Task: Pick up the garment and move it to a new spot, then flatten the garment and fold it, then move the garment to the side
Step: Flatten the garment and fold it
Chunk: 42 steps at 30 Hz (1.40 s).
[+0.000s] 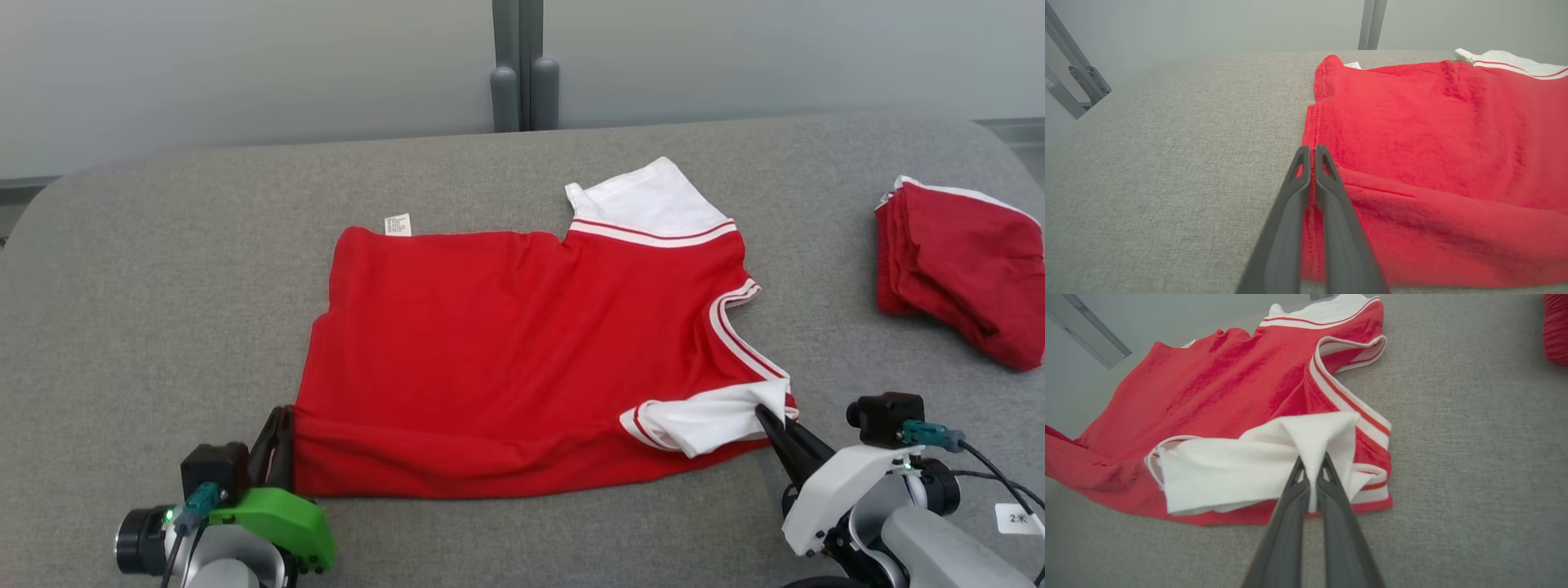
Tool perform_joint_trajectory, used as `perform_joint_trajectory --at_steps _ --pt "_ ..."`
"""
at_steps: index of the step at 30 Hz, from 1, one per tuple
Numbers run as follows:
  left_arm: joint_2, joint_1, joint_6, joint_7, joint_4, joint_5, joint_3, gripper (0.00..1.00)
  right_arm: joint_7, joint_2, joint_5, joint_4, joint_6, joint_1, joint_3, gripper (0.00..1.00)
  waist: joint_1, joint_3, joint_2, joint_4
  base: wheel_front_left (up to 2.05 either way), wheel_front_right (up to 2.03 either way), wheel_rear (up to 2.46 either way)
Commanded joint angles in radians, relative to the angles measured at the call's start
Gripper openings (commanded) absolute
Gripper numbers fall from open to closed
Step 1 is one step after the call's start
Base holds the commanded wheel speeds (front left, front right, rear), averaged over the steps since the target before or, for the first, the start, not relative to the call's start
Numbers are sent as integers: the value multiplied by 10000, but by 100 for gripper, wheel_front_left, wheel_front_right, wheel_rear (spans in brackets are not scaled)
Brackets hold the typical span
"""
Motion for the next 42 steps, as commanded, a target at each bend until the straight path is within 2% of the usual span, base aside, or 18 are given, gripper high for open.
perform_joint_trajectory --at_steps 1,8,18,31,39,40,41,42 --pt "59 -325 -26 -2 82 66 -6 0 -51 3 11 136 -14 -228 124 0 1 364 0 2 0 0 0" --pt "56 -969 104 -2 360 51 -52 0 -257 121 212 588 -14 -976 377 0 1 815 0 -48 0 0 0" --pt "56 -1437 697 -2 600 165 147 0 -453 389 -57 1453 -14 -1835 270 0 1 1144 0 -103 0 0 0" --pt "114 -1604 1026 -2 404 296 303 0 -454 695 -1078 1168 -15 -2073 -811 0 1 1430 0 -211 0 0 0" --pt "103 -1715 1069 -2 440 329 283 0 -455 944 -1589 1234 -14 -2231 -1144 0 1 1569 0 -213 0 0 0" --pt "102 -1733 1076 -2 438 313 290 57 -456 999 -1585 1169 -14 -2251 -1241 42 1 1589 0 -217 0 0 0" --pt "101 -1741 1096 -2 453 275 321 100 -456 1023 -1642 1176 -15 -2253 -1356 100 1 1603 0 -221 0 0 0" --pt "98 -1747 1115 -2 397 265 332 100 -456 1049 -1702 1140 -14 -2245 -1452 100 1 1614 0 -223 0 0 0"
